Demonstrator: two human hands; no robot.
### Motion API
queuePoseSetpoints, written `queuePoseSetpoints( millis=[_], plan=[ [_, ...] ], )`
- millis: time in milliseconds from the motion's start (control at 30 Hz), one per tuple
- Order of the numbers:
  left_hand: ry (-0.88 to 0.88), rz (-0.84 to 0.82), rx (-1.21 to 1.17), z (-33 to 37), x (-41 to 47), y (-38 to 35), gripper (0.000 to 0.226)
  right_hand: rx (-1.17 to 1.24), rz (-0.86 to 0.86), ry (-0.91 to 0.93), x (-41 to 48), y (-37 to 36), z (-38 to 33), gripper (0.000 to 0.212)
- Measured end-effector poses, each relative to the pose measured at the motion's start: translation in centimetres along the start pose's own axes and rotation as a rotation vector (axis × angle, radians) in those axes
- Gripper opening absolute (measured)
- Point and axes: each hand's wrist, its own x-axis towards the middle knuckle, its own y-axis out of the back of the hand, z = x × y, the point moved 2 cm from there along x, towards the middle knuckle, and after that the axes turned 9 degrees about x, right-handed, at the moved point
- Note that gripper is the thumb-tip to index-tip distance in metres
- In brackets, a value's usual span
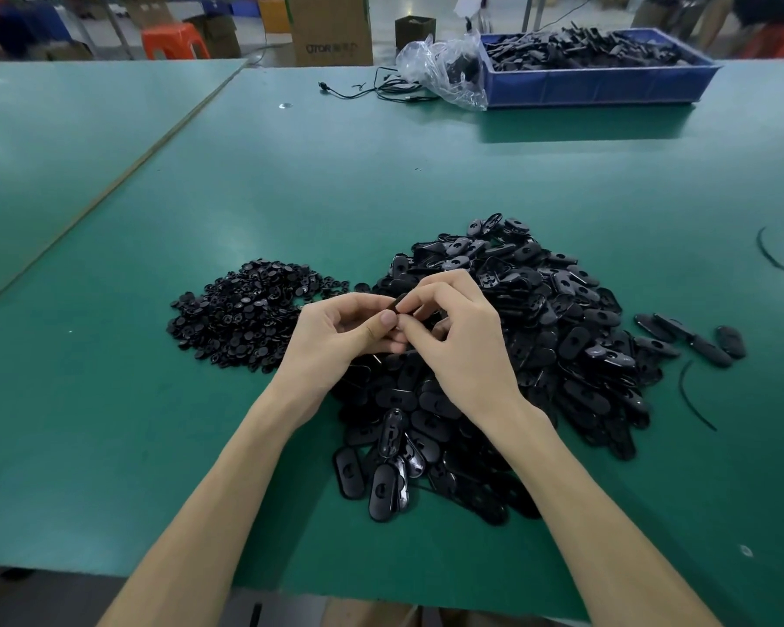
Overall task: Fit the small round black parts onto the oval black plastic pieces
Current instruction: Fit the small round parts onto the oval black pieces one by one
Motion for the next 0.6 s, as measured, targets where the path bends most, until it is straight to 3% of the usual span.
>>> queuePoseSetpoints(
  millis=[600],
  plan=[
    [-0.017,0.038,0.055,0.52,-0.25,-0.62,0.016,0.014,0.086,-0.112,-0.08,-0.17,-0.11,0.008]
  ],
)
